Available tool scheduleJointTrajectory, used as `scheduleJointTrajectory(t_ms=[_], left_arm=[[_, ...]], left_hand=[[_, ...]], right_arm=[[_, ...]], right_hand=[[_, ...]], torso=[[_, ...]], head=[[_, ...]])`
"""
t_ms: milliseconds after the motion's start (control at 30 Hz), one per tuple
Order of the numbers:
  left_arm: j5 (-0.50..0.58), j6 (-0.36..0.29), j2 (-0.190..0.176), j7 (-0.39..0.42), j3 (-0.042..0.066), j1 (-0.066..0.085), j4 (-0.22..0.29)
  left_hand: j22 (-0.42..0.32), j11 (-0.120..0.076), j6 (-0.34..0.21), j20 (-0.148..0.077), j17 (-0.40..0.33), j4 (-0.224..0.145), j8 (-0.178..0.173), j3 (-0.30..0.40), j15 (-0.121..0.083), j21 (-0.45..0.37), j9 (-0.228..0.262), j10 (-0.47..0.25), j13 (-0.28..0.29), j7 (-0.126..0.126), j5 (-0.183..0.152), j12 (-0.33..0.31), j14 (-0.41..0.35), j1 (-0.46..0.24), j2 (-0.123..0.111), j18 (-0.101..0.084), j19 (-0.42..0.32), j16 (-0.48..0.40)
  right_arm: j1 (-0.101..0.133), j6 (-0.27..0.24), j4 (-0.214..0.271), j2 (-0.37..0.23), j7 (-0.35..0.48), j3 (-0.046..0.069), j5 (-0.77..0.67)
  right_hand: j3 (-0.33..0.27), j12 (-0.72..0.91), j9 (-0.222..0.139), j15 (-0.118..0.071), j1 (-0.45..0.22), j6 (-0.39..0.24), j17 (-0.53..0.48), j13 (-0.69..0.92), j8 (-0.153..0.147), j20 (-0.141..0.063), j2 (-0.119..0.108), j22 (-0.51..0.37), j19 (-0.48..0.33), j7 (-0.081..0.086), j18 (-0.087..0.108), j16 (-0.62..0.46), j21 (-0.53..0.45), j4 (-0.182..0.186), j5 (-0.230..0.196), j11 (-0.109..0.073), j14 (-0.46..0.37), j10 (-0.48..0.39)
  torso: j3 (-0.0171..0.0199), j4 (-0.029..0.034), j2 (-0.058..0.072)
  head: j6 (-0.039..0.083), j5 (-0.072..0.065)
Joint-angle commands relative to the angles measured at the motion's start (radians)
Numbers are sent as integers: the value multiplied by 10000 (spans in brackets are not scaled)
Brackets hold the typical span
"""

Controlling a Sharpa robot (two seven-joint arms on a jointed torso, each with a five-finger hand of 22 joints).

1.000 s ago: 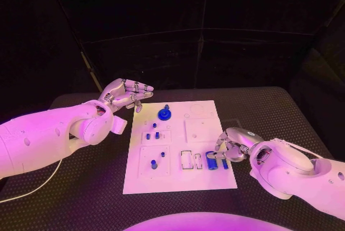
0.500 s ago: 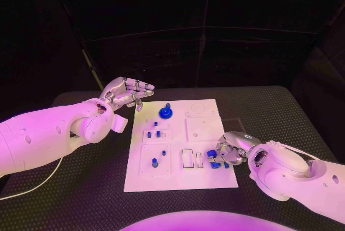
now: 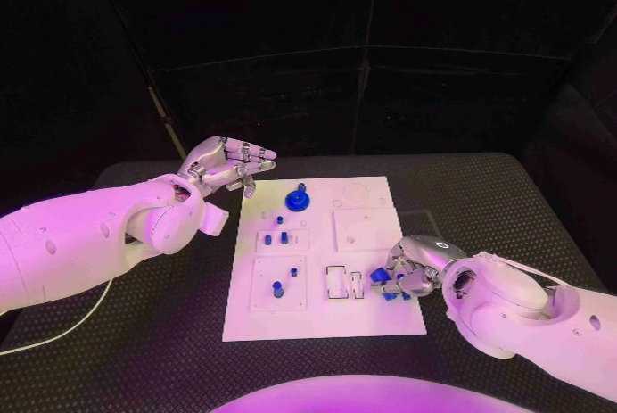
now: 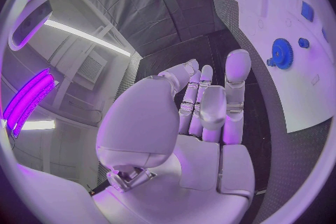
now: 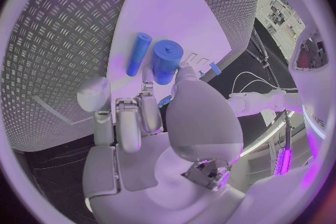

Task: Assemble the parts on the task board

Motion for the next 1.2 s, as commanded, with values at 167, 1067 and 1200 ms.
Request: scheduleJointTrajectory(t_ms=[167, 1067, 1200], left_arm=[[37, 75, -14, -17, 5, 11, 30], [37, 119, 16, -4, -16, -13, 34], [37, 124, 21, -5, -17, -13, 43]], left_hand=[[-8, -23, -49, 30, 8, -11, 2, 0, 10, -29, -11, -71, -12, -12, -41, 46, -56, -118, -13, 150, -71, -6], [-25, -23, -52, 31, 7, -11, 2, -3, 11, -48, -11, -80, -12, -15, -41, 49, -57, -123, -15, 154, -77, -5], [-25, -23, -52, 31, 7, -11, 2, -3, 11, -48, -11, -80, -12, -15, -41, 49, -57, -123, -15, 154, -77, -5]], right_arm=[[-158, 81, -40, 52, -93, -98, -131], [-170, -2530, 630, 686, -128, -88, 1840], [-170, -2235, 480, 906, -219, -88, 1949]], right_hand=[[97, 2, 360, -114, 373, -75, 2631, 231, 264, -97, 452, 55, 43, -106, -153, 36, 61, -66, 643, -135, 1021, 34], [-65, 34, 892, -188, 512, -73, 2631, 419, 416, -170, 890, 80, 63, -194, -156, 36, 72, -23, 1513, -219, 1021, 159], [-221, -6, 980, -189, 293, -64, 2631, 400, 405, -172, 930, 83, 64, -200, -156, 36, 71, -21, 1199, -222, 1021, 148]], torso=[[8, -6, -14], [-1, -4, -4], [-13, -3, 1]], head=[[5, 25], [101, 64], [92, 79]])
